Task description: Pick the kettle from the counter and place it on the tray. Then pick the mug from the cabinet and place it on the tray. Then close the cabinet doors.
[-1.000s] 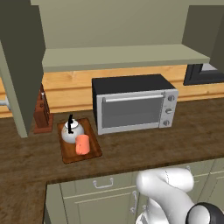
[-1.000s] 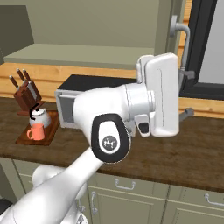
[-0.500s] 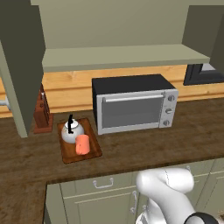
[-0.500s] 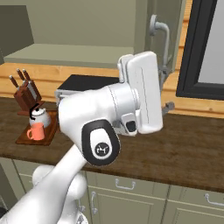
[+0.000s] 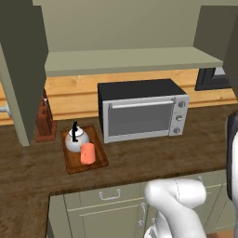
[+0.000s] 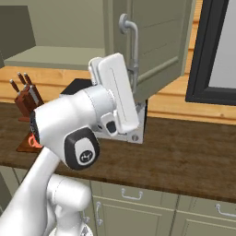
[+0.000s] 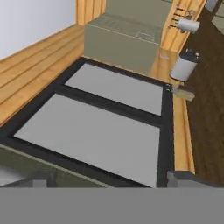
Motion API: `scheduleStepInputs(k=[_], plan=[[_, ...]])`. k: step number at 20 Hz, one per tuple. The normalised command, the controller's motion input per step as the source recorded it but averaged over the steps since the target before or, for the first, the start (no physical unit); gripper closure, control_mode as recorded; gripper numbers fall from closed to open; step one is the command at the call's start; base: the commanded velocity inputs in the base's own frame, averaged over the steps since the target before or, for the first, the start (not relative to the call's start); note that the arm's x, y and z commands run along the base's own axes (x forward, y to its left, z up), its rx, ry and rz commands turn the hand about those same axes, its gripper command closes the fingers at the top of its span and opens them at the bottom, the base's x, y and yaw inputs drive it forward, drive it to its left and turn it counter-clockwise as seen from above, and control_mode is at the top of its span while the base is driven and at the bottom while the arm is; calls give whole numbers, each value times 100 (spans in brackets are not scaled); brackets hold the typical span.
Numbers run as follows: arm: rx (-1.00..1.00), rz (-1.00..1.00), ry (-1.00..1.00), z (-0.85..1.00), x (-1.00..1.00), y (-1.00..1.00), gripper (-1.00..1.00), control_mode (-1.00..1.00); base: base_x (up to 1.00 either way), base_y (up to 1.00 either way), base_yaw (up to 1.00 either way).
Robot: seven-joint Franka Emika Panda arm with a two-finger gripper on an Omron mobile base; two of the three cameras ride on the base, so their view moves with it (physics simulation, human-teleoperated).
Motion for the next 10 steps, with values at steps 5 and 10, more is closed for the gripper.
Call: scheduleStepInputs(k=[5, 10], plan=[[-14, 27, 25, -5, 44, 73, -100, -100, 0, 0, 0], [-17, 27, 26, -7, 51, 69, -100, -100, 0, 0, 0]])
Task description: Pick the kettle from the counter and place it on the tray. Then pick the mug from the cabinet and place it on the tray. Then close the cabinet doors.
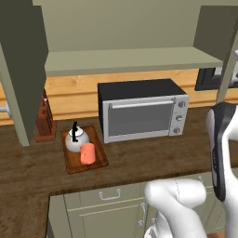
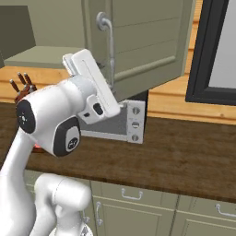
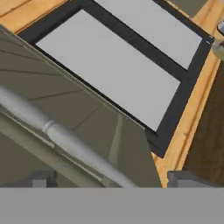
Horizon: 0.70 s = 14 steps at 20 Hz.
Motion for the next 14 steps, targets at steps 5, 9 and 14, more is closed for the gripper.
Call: scheduleStepInputs(k=[5, 9, 14], plan=[[-14, 27, 24, -15, 64, 60, -100, -100, 0, 0, 0], [-14, 23, 25, -21, 80, 50, -100, -100, 0, 0, 0], [-20, 23, 24, -31, 81, 50, -100, -100, 0, 0, 0]])
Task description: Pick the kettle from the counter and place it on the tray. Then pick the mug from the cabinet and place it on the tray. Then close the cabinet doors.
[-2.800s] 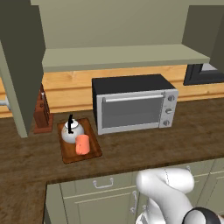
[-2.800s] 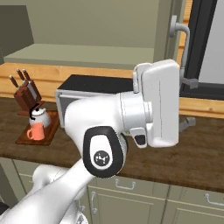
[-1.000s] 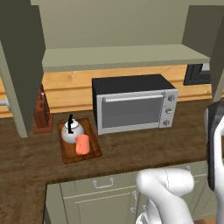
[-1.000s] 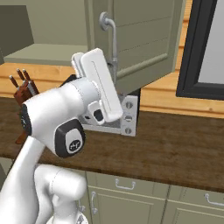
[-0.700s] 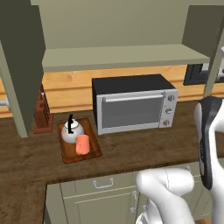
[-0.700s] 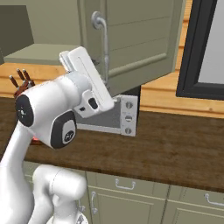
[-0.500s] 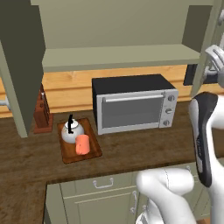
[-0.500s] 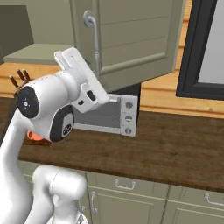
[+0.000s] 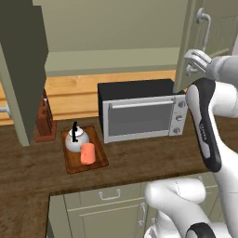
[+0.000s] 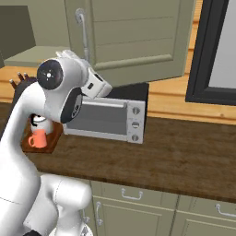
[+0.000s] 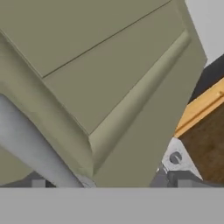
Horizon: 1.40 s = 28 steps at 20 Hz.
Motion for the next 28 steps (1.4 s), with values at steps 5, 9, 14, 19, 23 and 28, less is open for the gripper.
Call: scheduleStepInputs(k=[5, 9, 14, 19, 23, 28], plan=[[-18, 28, 16, -26, 81, 42, -100, -100, 0, 0, 0], [-16, 27, 7, -13, 90, 32, -100, -100, 0, 0, 0], [-20, 19, 6, -17, 99, 31, -100, -100, 0, 0, 0], [-34, 5, 11, -7, 73, 32, -100, -100, 0, 0, 0], [-34, 0, 1, -18, 57, 12, -100, -100, 0, 0, 0], [-31, 0, -2, -28, 26, 0, -100, -100, 0, 0, 0]])
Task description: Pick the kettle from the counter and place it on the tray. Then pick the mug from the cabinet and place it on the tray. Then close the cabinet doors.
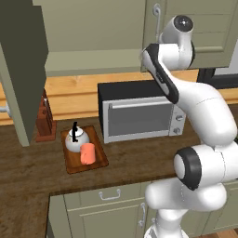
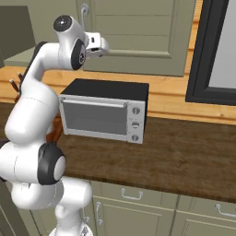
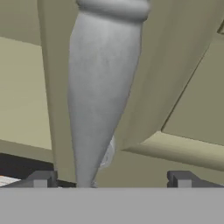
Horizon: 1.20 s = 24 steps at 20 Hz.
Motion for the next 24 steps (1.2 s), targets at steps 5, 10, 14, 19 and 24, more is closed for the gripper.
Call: scheduleStepInputs(k=[5, 10, 14, 19, 24], plan=[[-18, 0, -4, -36, 42, 0, -100, -100, 0, 0, 0], [-10, -2, -16, -22, 20, -2, -100, -100, 0, 0, 0], [-7, -7, -5, -39, 33, -1, -100, -100, 0, 0, 0], [-1, -7, 1, -19, 3, 4, -100, -100, 0, 0, 0], [0, -1, -1, -2, -45, 21, -100, -100, 0, 0, 0]])
